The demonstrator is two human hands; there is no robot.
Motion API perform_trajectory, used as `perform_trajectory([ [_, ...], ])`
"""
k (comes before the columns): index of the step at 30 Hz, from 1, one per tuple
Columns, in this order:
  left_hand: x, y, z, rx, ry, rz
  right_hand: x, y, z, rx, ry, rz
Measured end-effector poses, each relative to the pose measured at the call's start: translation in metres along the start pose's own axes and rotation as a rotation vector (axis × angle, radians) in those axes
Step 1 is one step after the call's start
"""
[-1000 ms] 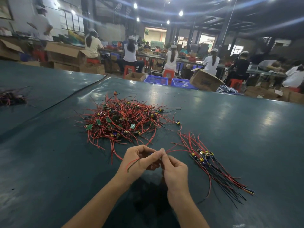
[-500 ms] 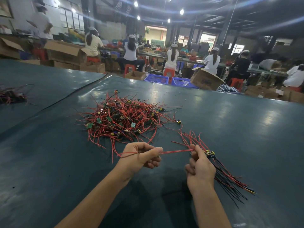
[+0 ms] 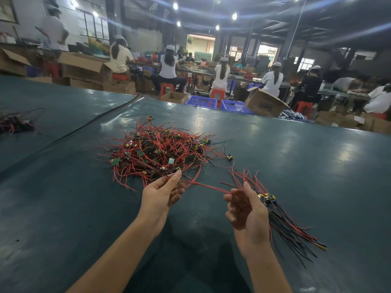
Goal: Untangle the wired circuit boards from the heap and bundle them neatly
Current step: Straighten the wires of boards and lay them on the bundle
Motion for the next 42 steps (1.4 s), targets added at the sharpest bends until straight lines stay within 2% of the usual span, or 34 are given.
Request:
perform_trajectory([
  [7,0.008,-0.004,0.0,0.104,0.13,0.024,-0.007,0.003,0.004,-0.001,0.063,-0.089],
  [14,-0.012,0.003,-0.014,0.253,0.046,-0.211,-0.008,0.001,0.014,-0.064,-0.03,-0.037],
  [18,-0.025,0.013,-0.024,0.384,0.051,-0.361,-0.013,0.003,0.024,-0.084,0.21,-0.065],
  [23,-0.031,0.024,-0.04,0.475,-0.155,-0.513,-0.023,0.011,0.033,-0.083,0.378,-0.133],
  [25,-0.031,0.026,-0.043,0.477,-0.226,-0.514,-0.023,0.01,0.033,-0.072,0.383,-0.119],
  [30,-0.022,0.017,-0.05,0.438,-0.179,-0.357,-0.019,0.009,0.028,-0.025,0.352,-0.023],
  [33,-0.025,0.021,-0.047,0.405,-0.213,-0.414,-0.014,0.006,0.024,0.012,0.312,0.029],
  [36,-0.03,0.024,-0.043,0.276,-0.289,-0.489,-0.015,0.006,0.022,0.041,0.314,0.037],
  [38,-0.031,0.025,-0.041,0.17,-0.333,-0.462,-0.016,0.007,0.022,0.053,0.329,0.019],
  [42,-0.032,0.025,-0.034,0.128,-0.286,-0.409,-0.013,0.005,0.021,0.061,0.395,0.019],
])
Point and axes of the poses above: each hand's wrist, its own y-axis away from the middle knuckle, its own x-axis out of the back of the hand, z = x × y, the point moved 6 cm from there along -y, towards the middle knuckle, and after that the axes turned 1 degree about y, right-handed, at the moved point
